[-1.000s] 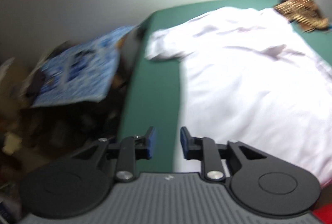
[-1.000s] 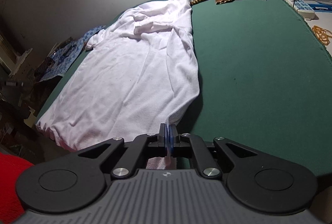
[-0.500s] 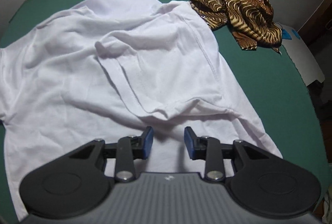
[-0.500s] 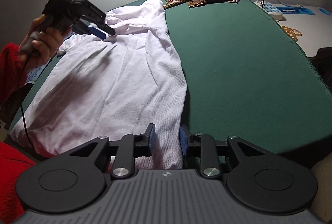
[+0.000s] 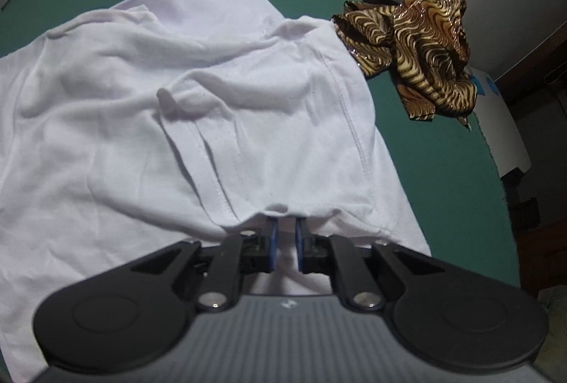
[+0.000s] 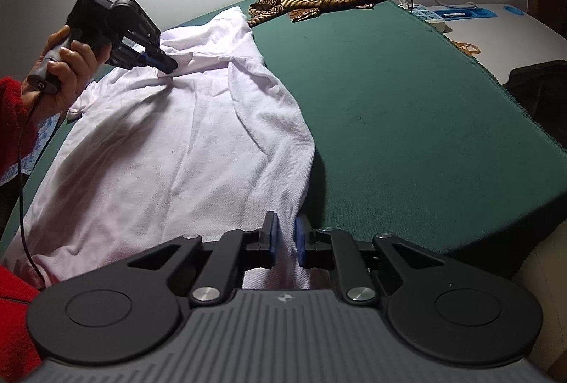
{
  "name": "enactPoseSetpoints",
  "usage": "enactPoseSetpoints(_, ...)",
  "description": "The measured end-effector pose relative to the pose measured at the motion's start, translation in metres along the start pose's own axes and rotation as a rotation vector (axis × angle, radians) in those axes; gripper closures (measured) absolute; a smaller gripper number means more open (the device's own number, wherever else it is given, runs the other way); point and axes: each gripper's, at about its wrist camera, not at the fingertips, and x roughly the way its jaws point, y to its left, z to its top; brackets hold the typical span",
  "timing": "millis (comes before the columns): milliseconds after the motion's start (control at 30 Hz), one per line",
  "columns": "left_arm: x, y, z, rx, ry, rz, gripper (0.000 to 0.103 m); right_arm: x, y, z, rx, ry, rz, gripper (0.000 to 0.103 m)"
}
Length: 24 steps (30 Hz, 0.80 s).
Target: Fold clothes
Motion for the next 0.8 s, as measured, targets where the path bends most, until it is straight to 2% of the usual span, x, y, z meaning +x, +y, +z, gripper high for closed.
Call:
enactPoseSetpoints(33, -0.002, 0.0, 0.002, -0.005, -0.01, 0.001, 0.074, 0.0, 0.001, 0.0, 0.0, 0.0, -0.003, 0.091)
enactPoseSetpoints(367, 0.012, 0.009, 0.013, -0.135, 0.06, -0.059, 0.072, 0.0, 0.003, 0.001, -0.012, 0.014, 0.006, 0.091)
enactPoseSetpoints(433, 0.003, 0.007, 0.012, -0.144, 0.045, -0.069, 0.071, 0.0, 0.002, 0.001, -0.011, 0.016, 0.012, 0.09)
enactPoseSetpoints(467, -0.002, 0.005, 0.012, -0.137, 0.03, -0.061, 0.066, 0.0, 0.001, 0.001, -0.008, 0.016, 0.016, 0.09)
enactPoseSetpoints(500, -0.005, 0.003, 0.013, -0.133, 0.017, -0.053, 0.055, -0.001, 0.001, 0.0, -0.007, 0.015, 0.02, 0.09)
enactPoseSetpoints(567, -0.005, 0.002, 0.016, -0.138, 0.011, -0.034, 0.047, 0.0, 0.0, 0.0, -0.006, 0.014, 0.027, 0.09)
enactPoseSetpoints(667, 0.005, 0.003, 0.021, -0.164, 0.041, -0.036, 0.049, 0.0, -0.001, 0.001, -0.006, 0.014, 0.036, 0.09)
enactPoseSetpoints(700, 0.008, 0.002, 0.022, -0.173, 0.046, -0.033, 0.055, 0.001, -0.002, 0.002, -0.006, 0.015, 0.038, 0.09)
enactPoseSetpoints(800, 0.015, 0.001, 0.022, -0.202, 0.065, -0.028, 0.06, 0.001, -0.003, 0.002, -0.006, 0.016, 0.043, 0.09)
